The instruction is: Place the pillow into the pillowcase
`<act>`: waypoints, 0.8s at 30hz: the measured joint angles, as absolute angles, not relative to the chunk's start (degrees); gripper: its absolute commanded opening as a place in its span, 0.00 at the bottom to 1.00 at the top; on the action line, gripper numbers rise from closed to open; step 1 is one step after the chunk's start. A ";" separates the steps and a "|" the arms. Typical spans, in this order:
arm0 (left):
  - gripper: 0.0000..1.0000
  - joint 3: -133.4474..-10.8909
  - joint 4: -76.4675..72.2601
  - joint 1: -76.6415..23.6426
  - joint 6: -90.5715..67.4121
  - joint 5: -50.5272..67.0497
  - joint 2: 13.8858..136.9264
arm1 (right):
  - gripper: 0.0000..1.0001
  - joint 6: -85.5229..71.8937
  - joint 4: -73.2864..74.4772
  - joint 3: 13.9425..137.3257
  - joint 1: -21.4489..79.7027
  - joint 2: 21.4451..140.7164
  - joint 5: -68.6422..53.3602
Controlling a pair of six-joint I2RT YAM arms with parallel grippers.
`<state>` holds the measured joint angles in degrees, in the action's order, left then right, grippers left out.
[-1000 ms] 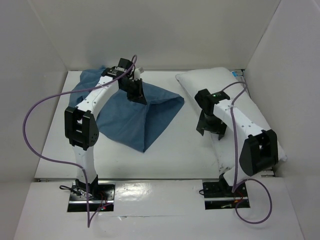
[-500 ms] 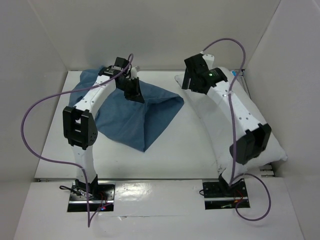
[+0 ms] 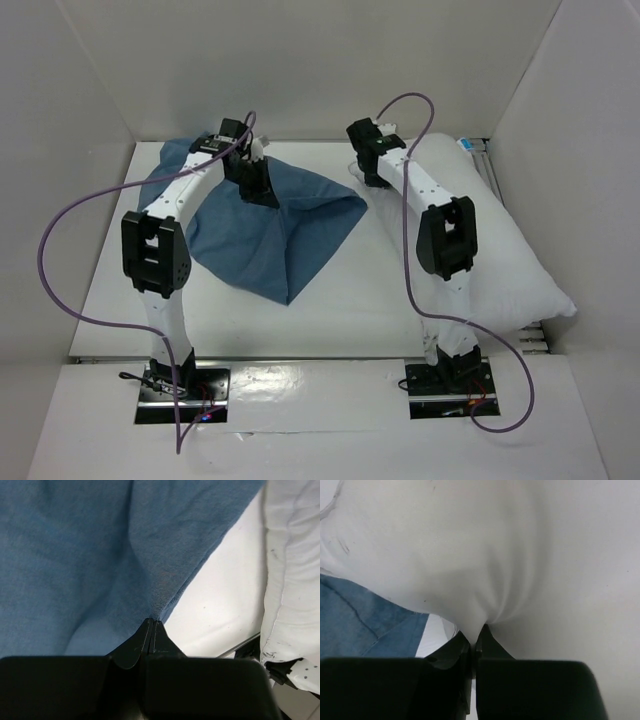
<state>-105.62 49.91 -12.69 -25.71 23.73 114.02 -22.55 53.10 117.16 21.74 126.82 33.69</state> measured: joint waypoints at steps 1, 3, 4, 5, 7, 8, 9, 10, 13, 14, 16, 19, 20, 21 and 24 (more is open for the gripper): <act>0.00 -104.68 49.82 -12.40 -25.71 23.57 113.99 | 0.00 -22.31 52.14 115.79 21.67 125.60 32.64; 0.00 -103.48 49.43 -12.03 -25.89 23.14 113.99 | 0.00 -21.58 50.22 113.01 21.47 123.00 30.59; 0.00 -102.26 48.99 -11.79 -25.93 22.90 113.99 | 0.00 -21.10 48.88 112.01 21.41 122.13 29.19; 0.00 -101.10 48.05 -11.64 -26.15 22.70 113.99 | 0.00 -20.91 47.99 109.27 21.30 119.55 28.21; 0.00 -98.10 45.56 -11.38 -27.20 22.35 113.86 | 0.00 -20.47 45.04 104.36 20.95 115.11 25.34; 0.00 -96.73 44.47 -11.33 -27.55 22.31 113.95 | 0.00 -20.36 43.94 102.10 20.80 112.64 24.03; 0.00 -95.39 43.51 -11.33 -28.10 22.28 114.30 | 0.00 -20.08 42.52 99.53 20.71 109.73 22.52; 0.00 -94.65 42.98 -11.33 -28.69 22.28 114.72 | 0.00 -19.99 41.52 97.51 20.71 107.13 21.28; 0.00 -94.06 41.30 -11.29 -30.15 21.71 117.62 | 0.00 -19.79 39.03 92.49 20.80 98.91 16.75; 0.00 -94.06 40.58 -11.25 -30.50 21.30 119.02 | 0.00 -19.75 38.57 91.48 20.84 96.75 15.35; 0.00 -93.95 39.64 -10.92 -31.73 20.03 121.54 | 0.00 -19.59 38.06 90.28 21.06 93.34 12.84; 0.00 -93.97 39.07 -9.52 -32.75 18.15 124.57 | 0.00 -19.46 36.51 87.59 22.04 89.27 9.91; 0.00 -94.19 39.07 -8.82 -33.34 18.50 125.25 | 0.00 -19.42 36.36 86.67 22.44 88.18 9.02; 0.00 -94.70 39.44 -8.14 -33.76 18.68 125.62 | 0.00 -19.38 36.23 85.84 22.83 87.31 8.23; 0.00 -98.26 40.14 -6.17 -34.39 17.69 127.63 | 0.00 -19.38 36.07 83.79 23.97 85.27 6.44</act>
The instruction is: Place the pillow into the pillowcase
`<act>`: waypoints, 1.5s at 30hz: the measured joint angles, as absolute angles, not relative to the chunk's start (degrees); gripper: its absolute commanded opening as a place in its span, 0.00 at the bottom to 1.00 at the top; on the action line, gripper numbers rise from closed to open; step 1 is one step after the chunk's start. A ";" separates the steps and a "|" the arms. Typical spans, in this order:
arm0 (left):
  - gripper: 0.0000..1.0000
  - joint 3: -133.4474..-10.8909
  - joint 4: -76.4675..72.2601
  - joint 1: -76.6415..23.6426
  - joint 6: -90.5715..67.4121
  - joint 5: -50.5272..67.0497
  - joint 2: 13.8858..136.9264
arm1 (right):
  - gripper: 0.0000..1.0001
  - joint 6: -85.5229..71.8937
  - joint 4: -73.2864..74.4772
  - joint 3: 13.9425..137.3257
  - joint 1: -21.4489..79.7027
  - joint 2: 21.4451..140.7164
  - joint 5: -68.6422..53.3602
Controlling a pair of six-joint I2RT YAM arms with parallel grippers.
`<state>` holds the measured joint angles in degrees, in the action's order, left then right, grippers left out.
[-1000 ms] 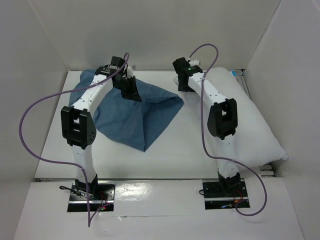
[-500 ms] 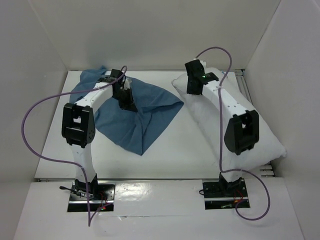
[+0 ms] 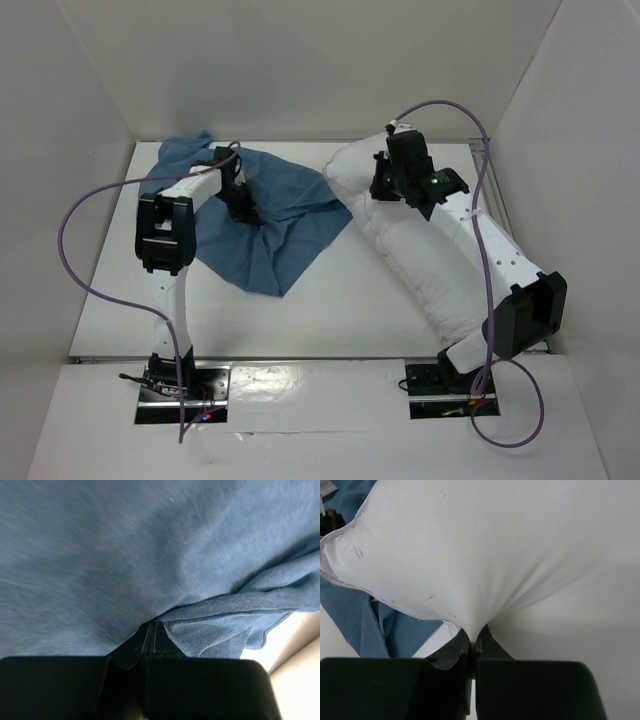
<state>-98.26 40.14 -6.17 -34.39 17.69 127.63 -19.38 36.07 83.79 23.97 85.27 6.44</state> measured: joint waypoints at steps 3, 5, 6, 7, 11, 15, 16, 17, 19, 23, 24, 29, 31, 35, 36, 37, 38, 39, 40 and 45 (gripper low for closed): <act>0.00 -101.97 40.56 -3.92 -34.68 16.86 129.73 | 0.00 -19.16 36.05 82.96 24.80 84.53 5.41; 0.00 -104.33 40.99 -2.39 -34.57 15.33 130.85 | 0.00 -18.59 36.07 82.63 25.26 84.07 4.97; 0.00 -105.60 41.15 -1.58 -34.44 14.55 131.46 | 0.00 -18.09 35.97 82.17 25.39 83.66 4.56; 0.00 -106.98 41.47 -0.75 -34.30 13.67 132.09 | 0.00 -17.65 35.92 81.52 25.67 82.94 3.95; 0.00 -113.21 43.57 1.65 -32.45 10.11 134.96 | 0.00 -15.49 35.64 79.02 27.94 80.38 1.32; 0.00 -117.56 45.52 3.11 -29.93 8.29 136.57 | 0.00 -14.26 35.59 77.78 33.21 79.81 0.71; 0.00 -118.19 45.91 3.53 -29.58 8.45 136.53 | 0.00 -14.24 35.55 77.08 35.20 79.81 1.04; 0.00 -118.43 46.19 3.73 -28.80 8.97 136.33 | 0.00 -14.22 35.57 76.40 36.95 79.81 1.06; 0.00 -117.97 46.61 3.84 -28.16 10.33 135.37 | 0.00 -14.68 35.14 73.93 41.25 79.61 1.61; 0.00 -115.59 48.01 3.36 -26.68 13.78 131.57 | 0.00 -16.38 35.73 68.23 49.84 79.59 3.57; 0.00 -114.78 48.12 3.07 -26.39 14.68 130.19 | 0.10 -16.95 36.25 66.98 51.72 79.66 4.01; 0.00 -111.98 49.36 0.71 -25.34 18.33 122.58 | 0.82 -20.64 41.25 66.46 58.39 80.82 6.87; 0.00 -111.98 49.39 -0.75 -25.23 19.84 120.42 | 0.82 -21.19 43.20 67.79 59.55 80.88 7.94; 0.00 -112.42 49.47 -3.86 -25.23 22.46 118.21 | 0.85 -21.89 46.96 73.76 59.86 80.88 9.15; 0.00 -112.68 49.56 -4.64 -25.28 22.90 118.10 | 0.85 -22.55 47.94 75.90 59.86 81.03 9.91; 0.00 -112.88 49.54 -5.37 -25.28 23.24 118.04 | 0.86 -23.18 48.62 78.06 59.75 81.28 10.66; 0.00 -112.92 49.50 -5.96 -25.30 23.53 117.97 | 0.87 -24.43 49.76 81.10 59.33 82.11 11.38; 0.00 -112.92 49.60 -6.44 -25.32 23.77 117.89 | 0.87 -25.69 50.83 84.49 58.78 83.35 12.29; 0.00 -112.92 49.71 -6.76 -25.34 23.92 117.89 | 0.88 -27.27 51.57 88.18 57.93 85.14 13.08; 0.00 -112.92 49.89 -6.68 -25.41 24.10 117.62 | 0.95 -34.48 53.28 101.08 51.07 97.60 16.19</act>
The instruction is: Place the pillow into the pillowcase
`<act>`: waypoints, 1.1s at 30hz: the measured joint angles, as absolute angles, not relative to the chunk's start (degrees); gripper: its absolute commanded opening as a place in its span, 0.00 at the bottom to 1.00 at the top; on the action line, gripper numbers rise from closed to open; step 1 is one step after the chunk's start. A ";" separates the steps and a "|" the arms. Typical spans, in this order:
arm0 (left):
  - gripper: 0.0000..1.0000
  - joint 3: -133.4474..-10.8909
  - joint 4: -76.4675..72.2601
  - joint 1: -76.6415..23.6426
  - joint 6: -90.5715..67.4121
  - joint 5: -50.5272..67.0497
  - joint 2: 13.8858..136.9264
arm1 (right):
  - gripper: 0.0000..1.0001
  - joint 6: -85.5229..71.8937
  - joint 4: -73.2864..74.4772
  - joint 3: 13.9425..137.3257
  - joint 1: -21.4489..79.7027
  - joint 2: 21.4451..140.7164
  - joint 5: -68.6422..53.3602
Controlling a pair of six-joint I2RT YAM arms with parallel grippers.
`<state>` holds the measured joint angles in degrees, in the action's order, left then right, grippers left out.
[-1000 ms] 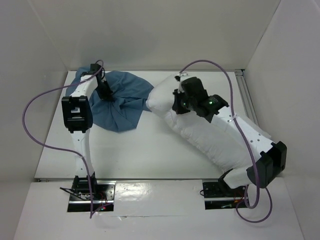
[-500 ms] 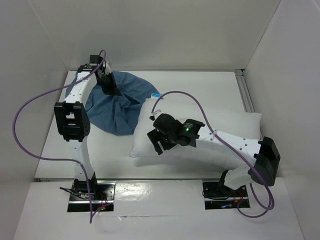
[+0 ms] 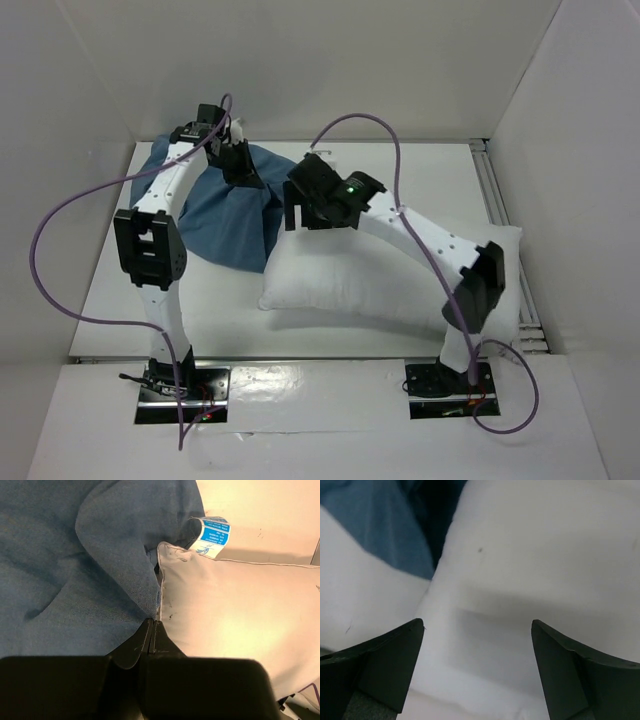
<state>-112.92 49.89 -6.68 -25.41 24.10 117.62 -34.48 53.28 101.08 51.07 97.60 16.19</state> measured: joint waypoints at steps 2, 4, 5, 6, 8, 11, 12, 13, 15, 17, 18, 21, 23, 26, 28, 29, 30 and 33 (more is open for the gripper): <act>0.00 -112.92 49.98 -6.55 -25.41 24.10 117.14 | 0.95 -36.14 52.86 102.48 48.88 102.41 16.80; 0.00 -112.79 50.02 -6.46 -25.41 24.01 116.33 | 0.83 -36.91 52.80 102.52 47.40 106.67 15.92; 0.00 -112.75 50.09 -6.42 -25.43 23.90 115.79 | 0.70 -37.08 52.77 102.50 46.83 108.64 15.46; 0.00 -112.66 50.13 -6.42 -25.41 23.77 115.18 | 0.25 -37.04 52.69 102.41 46.44 110.02 15.29; 0.00 -112.33 50.26 -6.42 -25.36 23.68 113.67 | 0.00 -37.21 52.03 102.00 46.04 111.00 14.66; 0.00 -112.20 50.83 -6.15 -25.34 23.64 111.46 | 0.00 -36.71 49.30 98.41 45.91 108.44 14.31; 0.00 -112.18 51.00 -6.13 -25.32 23.62 110.72 | 0.00 -36.27 47.90 96.36 45.71 106.61 13.93; 0.00 -112.14 51.09 -6.07 -25.32 23.62 109.95 | 0.00 -35.79 46.72 94.28 45.50 104.33 13.32; 0.00 -111.77 51.24 -5.82 -25.19 23.62 108.27 | 0.00 -34.13 44.60 90.32 44.93 99.50 11.44; 0.00 -111.15 51.57 -5.32 -25.17 23.62 106.32 | 0.00 -31.94 44.01 88.16 43.68 94.32 9.26; 0.00 -110.50 51.64 -4.97 -25.06 23.57 105.16 | 0.00 -30.44 43.51 87.22 42.92 91.61 8.14; 0.00 -108.64 52.21 -4.34 -24.47 23.24 102.54 | 0.00 -26.44 43.07 85.69 40.64 83.79 4.69; 0.00 -107.77 52.51 -3.97 -24.21 22.98 101.36 | 0.00 -24.08 43.03 85.69 39.18 79.57 2.50; 0.00 -105.80 52.69 -3.75 -24.12 22.79 99.72 | 0.00 -21.52 43.31 86.28 37.67 76.12 -0.34; 0.00 -104.40 53.04 -3.70 -24.12 22.81 98.61 | 0.00 -19.86 43.27 86.72 37.43 75.88 -2.55; 0.00 -103.68 53.19 -3.66 -24.12 22.79 97.93 | 0.00 -19.20 43.31 86.72 37.43 76.03 -3.95; 0.00 -103.00 53.30 -3.66 -24.12 22.79 97.21 | 0.00 -18.22 43.51 86.72 37.34 76.36 -5.80; 0.00 -101.21 54.06 -3.66 -24.12 22.79 94.63 | 0.00 -16.34 44.73 86.72 37.30 77.52 -11.35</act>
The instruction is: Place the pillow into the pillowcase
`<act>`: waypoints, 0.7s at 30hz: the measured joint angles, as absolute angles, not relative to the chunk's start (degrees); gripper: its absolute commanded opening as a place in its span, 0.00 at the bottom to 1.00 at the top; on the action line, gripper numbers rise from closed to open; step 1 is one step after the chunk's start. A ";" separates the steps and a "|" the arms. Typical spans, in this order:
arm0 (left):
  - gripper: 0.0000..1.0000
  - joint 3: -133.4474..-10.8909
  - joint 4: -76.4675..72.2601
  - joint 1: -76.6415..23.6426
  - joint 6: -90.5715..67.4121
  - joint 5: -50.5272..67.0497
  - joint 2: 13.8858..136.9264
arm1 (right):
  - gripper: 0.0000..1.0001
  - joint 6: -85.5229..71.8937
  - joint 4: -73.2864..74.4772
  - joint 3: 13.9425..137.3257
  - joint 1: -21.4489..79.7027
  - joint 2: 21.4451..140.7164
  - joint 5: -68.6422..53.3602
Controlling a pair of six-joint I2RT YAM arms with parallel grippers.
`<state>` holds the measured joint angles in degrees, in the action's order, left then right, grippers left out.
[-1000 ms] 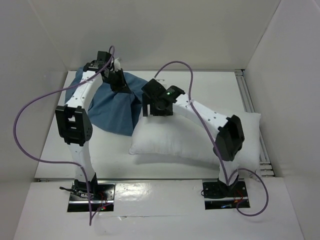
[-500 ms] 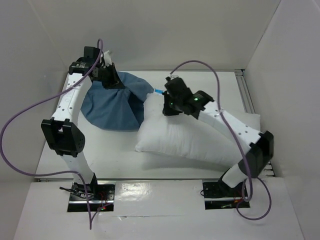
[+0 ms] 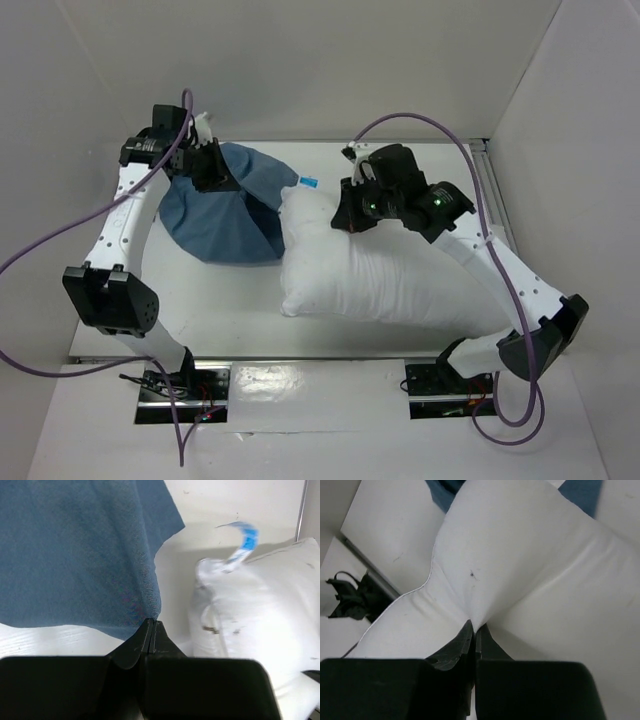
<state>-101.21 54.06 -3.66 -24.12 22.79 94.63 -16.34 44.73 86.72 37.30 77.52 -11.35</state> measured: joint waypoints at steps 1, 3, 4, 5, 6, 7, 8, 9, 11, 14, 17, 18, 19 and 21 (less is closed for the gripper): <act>0.00 -100.97 54.28 -3.66 -24.12 22.79 93.80 | 0.00 -15.55 45.25 86.72 37.43 78.02 -13.15; 0.00 -100.92 54.54 -3.66 -24.12 22.70 92.40 | 0.00 -14.68 46.44 86.72 38.22 79.09 -15.57; 0.00 -101.16 54.81 -3.66 -24.12 22.44 91.94 | 0.00 -14.22 47.18 86.70 39.09 79.70 -16.34; 0.00 -101.78 55.33 -3.66 -24.12 22.20 91.59 | 0.00 -13.78 47.83 86.70 40.05 80.23 -16.82; 0.00 -102.41 55.53 -3.57 -24.14 21.85 91.31 | 0.00 -13.50 48.71 86.70 41.32 80.90 -17.12; 0.00 -103.11 55.57 -3.53 -24.16 21.45 90.94 | 0.00 -13.23 49.58 86.67 42.54 81.49 -17.47; 0.00 -103.70 55.61 -3.49 -24.18 21.12 90.56 | 0.00 -12.93 50.30 86.67 43.44 81.93 -17.76; 0.00 -104.22 55.57 -3.40 -24.27 20.86 90.02 | 0.00 -12.62 51.11 86.67 44.47 82.39 -18.00; 0.00 -105.08 55.55 -3.14 -24.36 20.62 88.71 | 0.00 -12.27 52.42 86.67 45.84 82.98 -18.35; 0.00 -106.56 55.40 -2.76 -24.60 21.04 87.20 | 0.00 -11.88 53.58 86.67 46.63 83.24 -18.70; 0.00 -107.57 55.02 -2.70 -24.82 22.28 87.09 | 0.00 -11.57 53.63 86.67 47.33 83.81 -18.46; 0.00 -107.57 55.09 -2.70 -24.97 22.55 87.13 | 0.00 -11.49 53.60 86.67 47.72 84.20 -18.13; 0.00 -107.48 55.11 -2.70 -25.23 22.85 87.22 | 0.00 -11.42 53.49 86.67 48.16 84.77 -17.67; 0.00 -107.02 55.09 -2.70 -25.39 23.29 87.24 | 0.00 -11.44 53.17 86.78 48.99 86.35 -16.56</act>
<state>-107.02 55.09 -2.70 -25.39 23.29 87.24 -11.44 53.17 86.78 48.99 86.35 -16.56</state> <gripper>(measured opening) 0.063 0.020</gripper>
